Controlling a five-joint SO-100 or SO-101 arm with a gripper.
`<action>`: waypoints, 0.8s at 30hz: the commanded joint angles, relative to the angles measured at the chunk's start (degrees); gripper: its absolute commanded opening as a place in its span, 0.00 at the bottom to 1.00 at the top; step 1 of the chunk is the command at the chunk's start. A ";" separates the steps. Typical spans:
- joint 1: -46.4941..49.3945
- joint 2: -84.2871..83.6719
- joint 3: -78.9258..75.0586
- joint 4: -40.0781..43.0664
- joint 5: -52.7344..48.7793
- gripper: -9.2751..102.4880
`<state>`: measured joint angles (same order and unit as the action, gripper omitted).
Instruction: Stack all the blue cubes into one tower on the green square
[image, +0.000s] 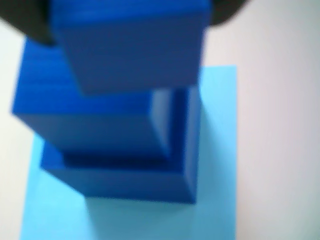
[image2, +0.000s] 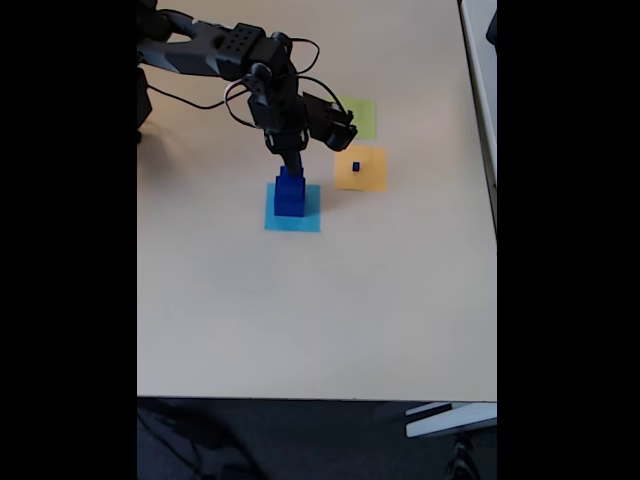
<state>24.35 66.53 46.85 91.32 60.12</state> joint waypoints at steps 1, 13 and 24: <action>-3.16 0.70 -13.36 4.75 3.96 0.09; -15.64 -13.01 -30.06 5.54 24.61 0.09; -21.71 -21.27 -28.04 -2.99 32.61 0.09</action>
<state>4.04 44.38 20.04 91.76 91.32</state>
